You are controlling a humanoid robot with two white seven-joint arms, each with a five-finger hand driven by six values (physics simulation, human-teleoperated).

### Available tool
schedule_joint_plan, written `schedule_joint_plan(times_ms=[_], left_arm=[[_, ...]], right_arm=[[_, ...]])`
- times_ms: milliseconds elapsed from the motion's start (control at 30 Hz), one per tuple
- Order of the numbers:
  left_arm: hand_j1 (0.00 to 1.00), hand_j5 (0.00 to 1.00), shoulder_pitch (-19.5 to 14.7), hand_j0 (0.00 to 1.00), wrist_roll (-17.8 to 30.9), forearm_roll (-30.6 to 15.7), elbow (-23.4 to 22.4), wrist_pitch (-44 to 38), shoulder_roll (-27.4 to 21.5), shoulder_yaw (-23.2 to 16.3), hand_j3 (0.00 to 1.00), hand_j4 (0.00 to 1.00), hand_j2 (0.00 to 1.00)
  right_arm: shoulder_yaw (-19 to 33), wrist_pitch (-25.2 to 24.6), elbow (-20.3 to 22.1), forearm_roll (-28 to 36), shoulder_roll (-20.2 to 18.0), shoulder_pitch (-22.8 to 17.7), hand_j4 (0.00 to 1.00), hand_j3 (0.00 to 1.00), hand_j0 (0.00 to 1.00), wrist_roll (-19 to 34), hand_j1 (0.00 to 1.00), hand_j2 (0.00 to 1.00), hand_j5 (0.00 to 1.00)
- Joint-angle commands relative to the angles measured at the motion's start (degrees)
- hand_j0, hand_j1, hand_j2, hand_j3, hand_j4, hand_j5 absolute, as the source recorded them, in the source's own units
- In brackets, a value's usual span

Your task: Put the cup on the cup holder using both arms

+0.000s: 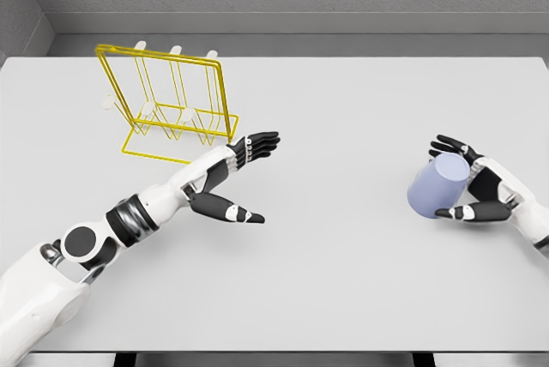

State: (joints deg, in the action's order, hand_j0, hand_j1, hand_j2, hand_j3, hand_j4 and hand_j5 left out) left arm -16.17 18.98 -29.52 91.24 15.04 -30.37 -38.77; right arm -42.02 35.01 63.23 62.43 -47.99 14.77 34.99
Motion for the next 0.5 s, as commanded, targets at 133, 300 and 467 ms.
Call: schedule_joint_plan(times_ms=[133,300,467], left_arm=[[1.0,1.0,0.18,1.0,0.0,-0.54,-0.72,0.25,1.19,0.01,1.0,1.0,1.0],[1.0,1.0,0.18,1.0,0.0,-0.89,-2.12,0.08,1.19,0.19,1.0,1.0,1.0],[1.0,1.0,0.09,1.0,-0.09,-0.19,-4.58,-0.36,1.45,0.19,1.0,1.0,1.0]], right_arm=[[-0.16,-0.01,0.05,0.33,0.44,0.0,1.0,1.0,1.0,0.01,1.0,1.0,1.0],[-0.16,-0.01,0.14,0.32,1.06,0.0,1.0,1.0,1.0,0.01,1.0,1.0,1.0],[-0.16,-0.01,0.05,0.41,1.14,0.18,0.99,0.99,0.99,0.01,0.99,0.99,0.99]])
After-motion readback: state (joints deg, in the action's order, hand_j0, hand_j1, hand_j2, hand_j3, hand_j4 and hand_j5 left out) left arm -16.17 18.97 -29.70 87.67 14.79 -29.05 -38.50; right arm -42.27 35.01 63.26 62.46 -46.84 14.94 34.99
